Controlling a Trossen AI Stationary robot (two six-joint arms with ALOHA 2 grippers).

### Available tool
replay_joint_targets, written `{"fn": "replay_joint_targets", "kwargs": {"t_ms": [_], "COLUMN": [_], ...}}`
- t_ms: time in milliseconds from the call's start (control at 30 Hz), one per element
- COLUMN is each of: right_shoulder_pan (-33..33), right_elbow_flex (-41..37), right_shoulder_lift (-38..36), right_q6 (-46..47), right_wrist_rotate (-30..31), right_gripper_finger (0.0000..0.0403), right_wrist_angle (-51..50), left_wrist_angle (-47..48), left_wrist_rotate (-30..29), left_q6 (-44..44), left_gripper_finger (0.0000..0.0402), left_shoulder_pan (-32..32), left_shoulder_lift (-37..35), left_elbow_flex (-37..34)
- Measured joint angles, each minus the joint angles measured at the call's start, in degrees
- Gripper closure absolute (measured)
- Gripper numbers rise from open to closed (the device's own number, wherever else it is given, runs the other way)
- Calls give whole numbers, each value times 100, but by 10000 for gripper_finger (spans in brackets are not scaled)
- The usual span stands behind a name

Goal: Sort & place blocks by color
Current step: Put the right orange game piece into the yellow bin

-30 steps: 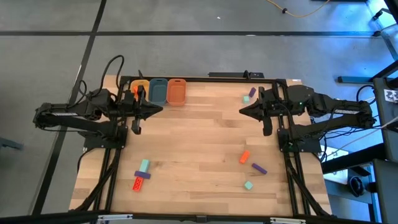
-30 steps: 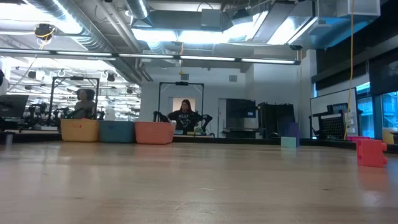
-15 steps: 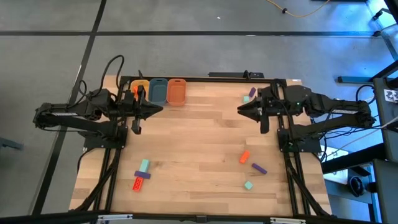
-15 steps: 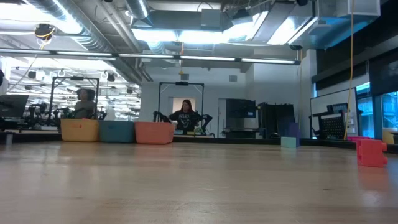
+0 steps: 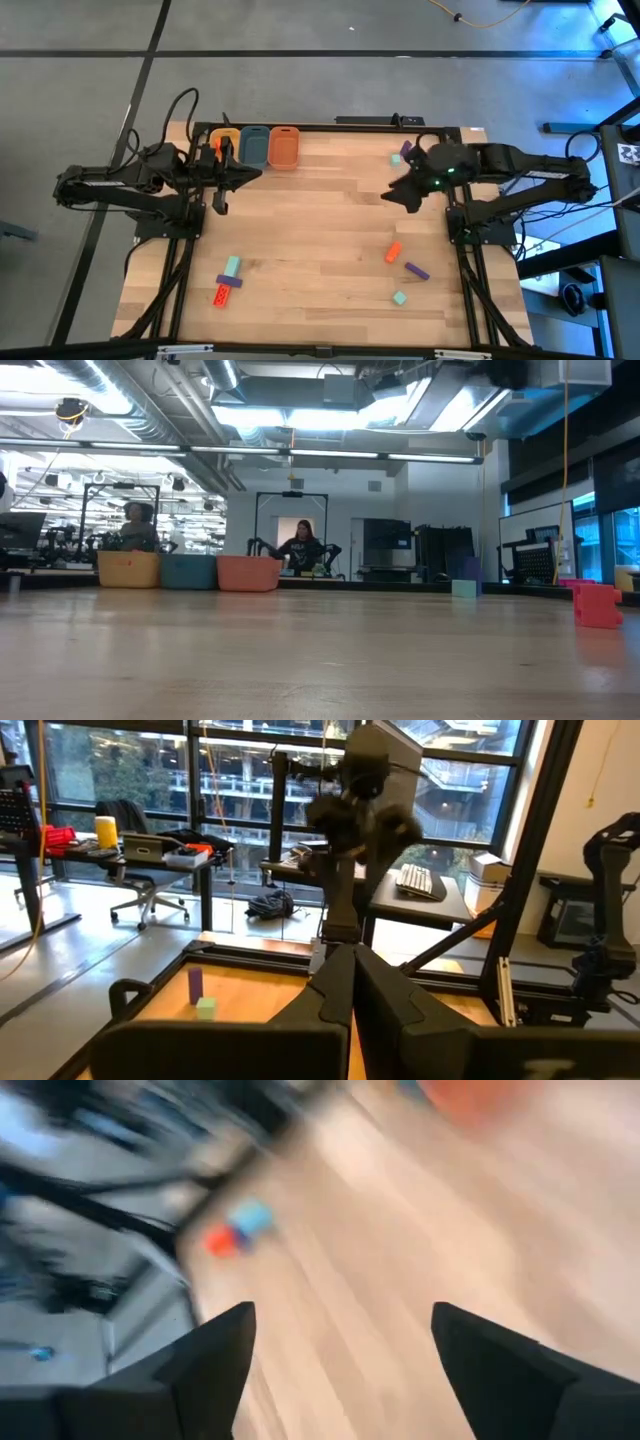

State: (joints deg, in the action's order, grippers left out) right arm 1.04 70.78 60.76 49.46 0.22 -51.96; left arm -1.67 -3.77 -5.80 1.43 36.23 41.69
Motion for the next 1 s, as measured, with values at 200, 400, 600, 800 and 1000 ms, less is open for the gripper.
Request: {"fn": "replay_joint_targets", "kwargs": {"t_ms": [200, 400, 600, 800, 1000], "right_shoulder_pan": [346, 1135, 1787, 2019, 2017], "right_elbow_flex": [-201, -1161, -1847, -1972, -1973], "right_shoulder_lift": [447, 735, 1106, 1648, 2168], "right_q6": [1988, 3814, 5386, 6404, 6794], "right_wrist_rotate": [-21, -390, -415, 154, 456], "right_gripper_finger": [96, 96, 95, 95, 95], "right_wrist_angle": [-2142, -1422, 81, 38, 209], "left_wrist_angle": [0, -2, -3, -4, -4], "left_wrist_rotate": [-145, -156, -156, -154, -153], "left_q6": [0, 1, 165, 186, 190], "left_gripper_finger": [401, 401, 401, 401, 401], "left_shoulder_pan": [0, -2, 0, 0, 0], "left_shoulder_lift": [-2, 2, 2, 2, 2], "left_elbow_flex": [-1, -2, -4, -4, -4]}}
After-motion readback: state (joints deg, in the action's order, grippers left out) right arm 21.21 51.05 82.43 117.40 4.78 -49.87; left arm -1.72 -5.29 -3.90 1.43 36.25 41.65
